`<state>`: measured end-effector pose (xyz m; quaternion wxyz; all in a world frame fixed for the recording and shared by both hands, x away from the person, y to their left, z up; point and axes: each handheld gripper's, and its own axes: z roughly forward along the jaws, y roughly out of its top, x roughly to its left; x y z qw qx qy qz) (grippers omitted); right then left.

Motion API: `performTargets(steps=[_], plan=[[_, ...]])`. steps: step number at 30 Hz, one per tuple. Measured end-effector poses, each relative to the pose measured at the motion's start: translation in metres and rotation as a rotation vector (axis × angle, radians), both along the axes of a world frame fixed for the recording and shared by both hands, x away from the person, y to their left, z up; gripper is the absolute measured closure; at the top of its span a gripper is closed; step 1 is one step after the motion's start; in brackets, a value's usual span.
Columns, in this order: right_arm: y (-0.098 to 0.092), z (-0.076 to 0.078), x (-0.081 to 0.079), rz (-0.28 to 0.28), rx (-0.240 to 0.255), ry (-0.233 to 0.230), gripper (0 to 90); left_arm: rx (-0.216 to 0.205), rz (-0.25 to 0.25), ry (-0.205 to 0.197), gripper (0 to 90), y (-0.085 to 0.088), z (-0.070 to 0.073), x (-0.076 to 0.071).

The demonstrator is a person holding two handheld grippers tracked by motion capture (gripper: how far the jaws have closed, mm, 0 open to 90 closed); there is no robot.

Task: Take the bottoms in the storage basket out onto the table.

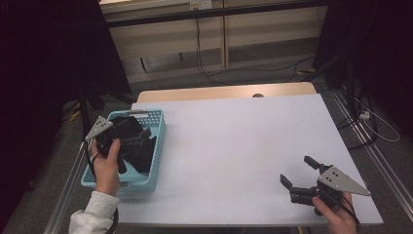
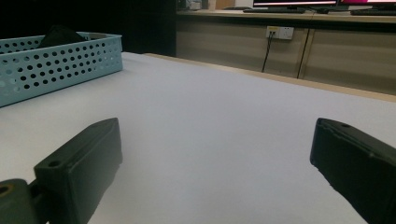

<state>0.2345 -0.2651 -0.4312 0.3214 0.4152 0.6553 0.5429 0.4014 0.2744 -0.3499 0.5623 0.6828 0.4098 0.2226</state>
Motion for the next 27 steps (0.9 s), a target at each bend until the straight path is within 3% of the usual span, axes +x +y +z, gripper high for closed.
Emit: performTargets(steps=[7,8,13,19,27], plan=[[0.0,0.0,0.0,0.001,-0.001,0.001,2.0,0.01,0.057,0.054,2.3,0.007,-0.011,0.016],[0.0,0.0,0.0,0.002,-0.001,0.001,1.9,0.02,0.069,0.078,2.4,0.009,-0.014,0.02],[0.0,0.0,0.0,0.002,-0.001,0.001,1.9,0.031,0.119,0.104,2.8,0.016,-0.019,0.03],[0.0,0.0,0.0,0.003,0.0,0.002,1.9,0.041,0.165,0.128,3.1,0.023,-0.022,0.036],[0.001,0.0,0.0,-0.001,0.002,0.003,1.9,0.062,0.245,0.195,3.6,0.027,-0.031,0.043]])
